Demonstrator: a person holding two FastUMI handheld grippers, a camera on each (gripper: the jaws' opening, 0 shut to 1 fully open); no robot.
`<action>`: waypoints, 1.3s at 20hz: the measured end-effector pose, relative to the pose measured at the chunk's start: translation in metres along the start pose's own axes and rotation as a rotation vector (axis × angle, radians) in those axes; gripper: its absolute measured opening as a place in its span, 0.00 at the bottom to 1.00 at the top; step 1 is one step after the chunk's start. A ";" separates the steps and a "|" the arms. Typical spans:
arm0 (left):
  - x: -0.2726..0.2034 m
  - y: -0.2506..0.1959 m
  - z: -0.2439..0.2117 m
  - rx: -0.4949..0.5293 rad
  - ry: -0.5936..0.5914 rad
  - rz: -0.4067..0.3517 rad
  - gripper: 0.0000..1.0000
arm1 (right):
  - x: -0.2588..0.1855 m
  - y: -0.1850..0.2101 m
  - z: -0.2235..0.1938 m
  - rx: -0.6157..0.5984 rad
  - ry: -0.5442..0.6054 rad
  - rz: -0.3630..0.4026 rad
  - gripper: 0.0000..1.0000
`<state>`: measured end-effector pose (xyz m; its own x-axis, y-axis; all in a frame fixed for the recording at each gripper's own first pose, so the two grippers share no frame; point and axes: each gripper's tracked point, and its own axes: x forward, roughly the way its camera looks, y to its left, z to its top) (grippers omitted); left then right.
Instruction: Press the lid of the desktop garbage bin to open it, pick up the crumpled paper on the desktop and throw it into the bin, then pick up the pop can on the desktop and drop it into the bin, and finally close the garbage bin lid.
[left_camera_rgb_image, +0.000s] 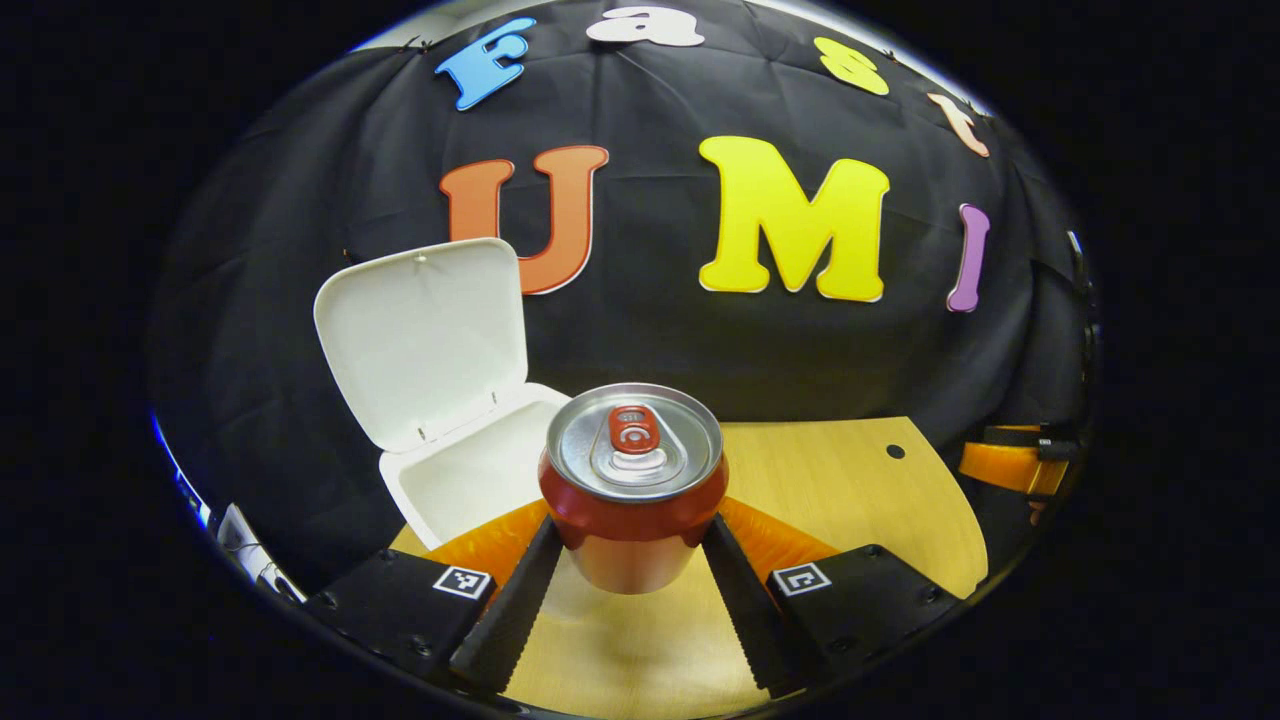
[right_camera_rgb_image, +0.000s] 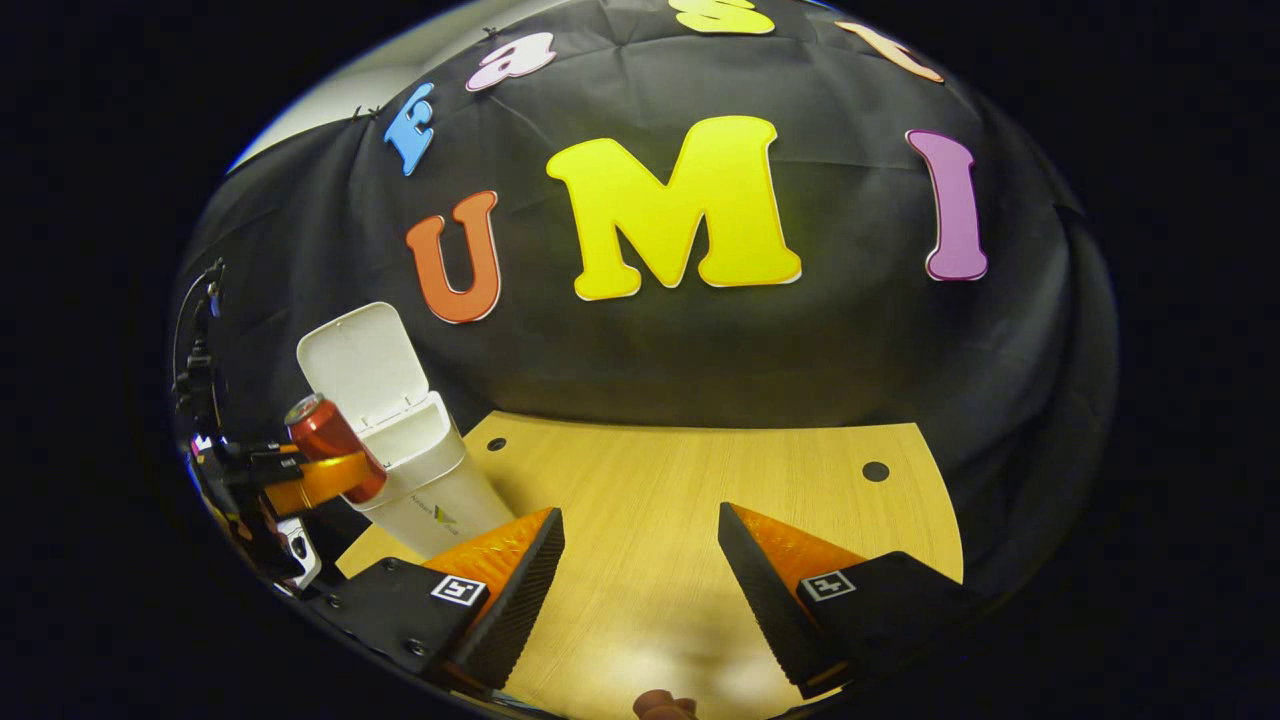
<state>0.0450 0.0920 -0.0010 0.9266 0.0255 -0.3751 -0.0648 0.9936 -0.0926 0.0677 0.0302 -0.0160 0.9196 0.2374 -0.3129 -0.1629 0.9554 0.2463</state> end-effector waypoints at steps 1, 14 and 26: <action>0.007 0.008 0.006 -0.015 0.000 0.011 0.87 | 0.001 -0.002 0.001 0.006 -0.002 -0.014 0.98; 0.096 0.085 -0.004 -0.160 0.083 0.164 0.87 | 0.002 -0.005 -0.020 -0.021 0.049 -0.103 0.98; 0.074 0.073 0.023 -0.184 0.035 0.212 1.00 | 0.004 -0.003 -0.042 -0.048 0.081 -0.042 0.98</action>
<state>0.1172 0.1692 -0.0148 0.8721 0.2242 -0.4350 -0.3253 0.9296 -0.1730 0.0570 0.0359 -0.0560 0.8944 0.2083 -0.3957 -0.1432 0.9717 0.1879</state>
